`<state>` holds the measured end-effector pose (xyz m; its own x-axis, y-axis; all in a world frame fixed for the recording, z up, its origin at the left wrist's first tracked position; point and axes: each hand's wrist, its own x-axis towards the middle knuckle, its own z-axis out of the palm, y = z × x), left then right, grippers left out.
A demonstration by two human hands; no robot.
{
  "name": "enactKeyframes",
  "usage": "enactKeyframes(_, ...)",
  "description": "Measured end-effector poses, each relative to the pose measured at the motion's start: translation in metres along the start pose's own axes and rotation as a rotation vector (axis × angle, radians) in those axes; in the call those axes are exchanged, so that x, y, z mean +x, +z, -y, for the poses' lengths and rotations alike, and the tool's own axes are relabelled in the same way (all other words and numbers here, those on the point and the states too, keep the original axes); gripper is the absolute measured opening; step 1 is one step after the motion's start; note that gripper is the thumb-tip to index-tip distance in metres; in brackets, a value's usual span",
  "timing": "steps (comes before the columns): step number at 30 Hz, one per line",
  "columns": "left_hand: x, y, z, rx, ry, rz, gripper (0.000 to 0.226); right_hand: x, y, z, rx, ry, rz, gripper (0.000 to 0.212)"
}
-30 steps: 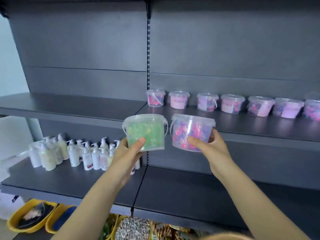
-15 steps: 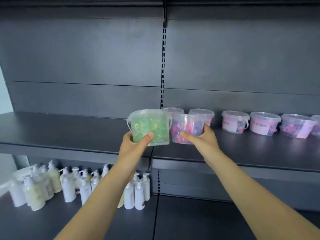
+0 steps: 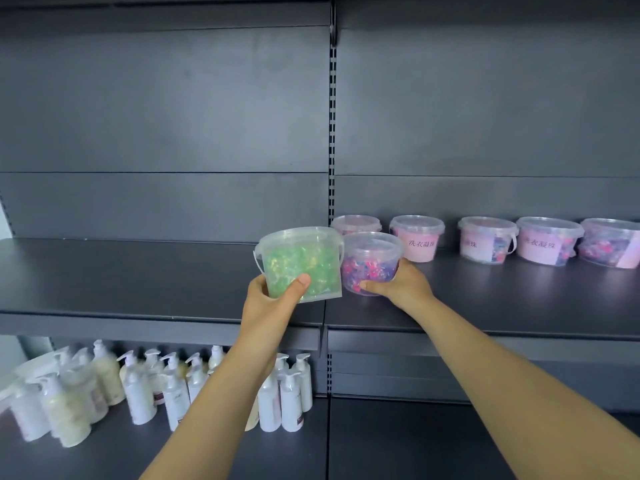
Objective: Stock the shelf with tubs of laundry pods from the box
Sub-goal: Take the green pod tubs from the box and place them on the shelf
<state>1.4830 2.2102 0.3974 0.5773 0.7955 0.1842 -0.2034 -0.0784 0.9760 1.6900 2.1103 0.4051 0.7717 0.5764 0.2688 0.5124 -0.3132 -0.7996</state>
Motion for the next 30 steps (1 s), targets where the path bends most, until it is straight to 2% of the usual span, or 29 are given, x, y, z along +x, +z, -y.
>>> enactKeyframes(4, -0.001, 0.003, -0.003, 0.009, 0.008, -0.002, 0.097, 0.011, -0.001, 0.002, -0.064, 0.01, 0.022, 0.072)
enactKeyframes(6, -0.001, 0.006, -0.006, 0.021, 0.018, -0.006, 0.096, 0.012, -0.006, 0.005, -0.047, 0.017, 0.072, 0.067)
enactKeyframes(8, -0.002, 0.011, -0.006, 0.039, 0.016, -0.009, 0.094, 0.006, -0.014, 0.011, -0.005, 0.073, 0.137, 0.05)
enactKeyframes(10, -0.005, 0.017, -0.007, 0.053, 0.031, 0.001, 0.093, -0.003, -0.024, 0.016, 0.014, 0.091, 0.139, 0.018)
enactKeyframes(12, -0.009, 0.025, -0.008, 0.063, 0.033, 0.011, 0.087, -0.016, -0.033, 0.023, 0.035, 0.031, 0.054, 0.026)
enactKeyframes(14, -0.013, 0.035, -0.008, 0.087, 0.046, 0.018, 0.068, -0.035, -0.041, 0.032, 0.187, -0.038, 0.003, 0.028)
enactKeyframes(16, -0.017, 0.047, -0.007, 0.127, 0.09, 0.041, 0.054, -0.06, -0.045, 0.041, 0.377, -0.13, 0.064, 0.021)
enactKeyframes(18, -0.02, 0.058, -0.002, 0.203, 0.151, 0.091, 0.054, -0.078, -0.046, 0.041, 0.461, -0.197, 0.141, 0.021)
enactKeyframes(21, -0.015, 0.066, 0.009, 0.344, 0.175, 0.19, 0.051, -0.085, -0.05, 0.024, 0.42, -0.18, 0.133, 0.03)
enactKeyframes(24, -0.009, 0.068, 0.013, 0.473, 0.189, 0.218, 0.075, -0.088, -0.049, 0.002, 0.282, -0.129, 0.136, 0.037)
enactKeyframes(25, -0.007, 0.068, 0.013, 0.47, 0.183, 0.233, 0.072, -0.088, -0.048, -0.003, 0.251, -0.114, 0.124, 0.041)
enactKeyframes(27, -0.007, 0.069, 0.008, 0.434, 0.151, 0.248, 0.05, -0.09, -0.044, -0.006, 0.222, -0.113, 0.094, 0.046)
enactKeyframes(28, -0.008, 0.069, 0.005, 0.417, 0.131, 0.249, 0.048, -0.089, -0.043, -0.006, 0.214, -0.116, 0.091, 0.045)
enactKeyframes(30, -0.009, 0.07, 0.0, 0.421, 0.091, 0.259, 0.058, -0.087, -0.043, -0.003, 0.19, -0.118, 0.097, 0.044)
